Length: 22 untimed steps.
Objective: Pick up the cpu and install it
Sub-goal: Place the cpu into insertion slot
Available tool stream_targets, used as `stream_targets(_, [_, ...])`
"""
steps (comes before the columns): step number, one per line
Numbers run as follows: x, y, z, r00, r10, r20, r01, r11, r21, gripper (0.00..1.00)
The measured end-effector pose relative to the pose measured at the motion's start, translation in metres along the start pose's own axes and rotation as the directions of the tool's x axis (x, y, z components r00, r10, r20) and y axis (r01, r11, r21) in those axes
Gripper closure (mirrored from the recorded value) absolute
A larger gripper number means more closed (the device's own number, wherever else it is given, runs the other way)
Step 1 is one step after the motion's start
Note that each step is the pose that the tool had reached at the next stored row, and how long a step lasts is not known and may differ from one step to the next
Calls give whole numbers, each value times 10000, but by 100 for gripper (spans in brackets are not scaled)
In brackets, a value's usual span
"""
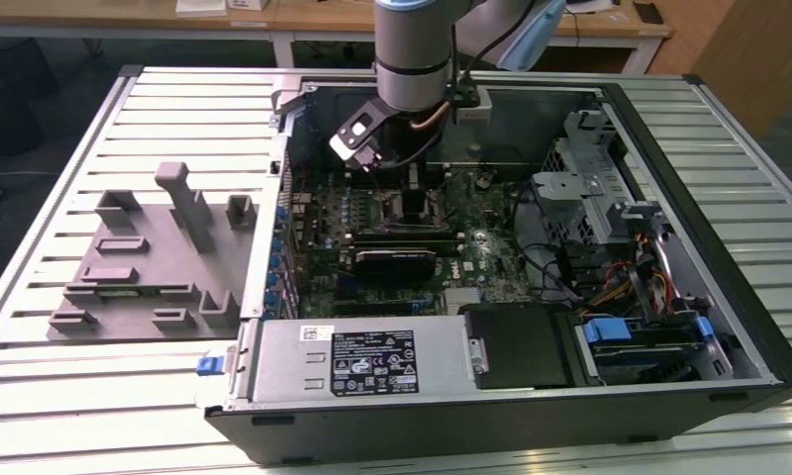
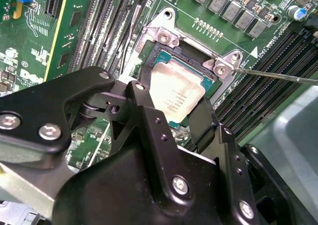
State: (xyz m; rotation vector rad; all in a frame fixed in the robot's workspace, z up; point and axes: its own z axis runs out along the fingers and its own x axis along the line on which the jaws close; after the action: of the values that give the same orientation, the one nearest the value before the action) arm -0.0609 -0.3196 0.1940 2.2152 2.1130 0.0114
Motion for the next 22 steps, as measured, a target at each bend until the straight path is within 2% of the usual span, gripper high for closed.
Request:
stream_targets(16, [2,-1,23,10000,1,-10,-1,10000,-4,46])
stream_targets(17, [2,-1,23,10000,1,-10,-1,10000,-4,45])
stream_targets(18, [2,-1,23,10000,1,-8,-1,10000,-1,39])
stream_targets(20, [1,-1,22,10000,0,-5,0,10000,1,39])
stream_targets(21, [1,-1,22,10000,0,-4,0,10000,1,33])
stream_targets(22, [1,-1,22,10000,0,-3,0,10000,1,33])
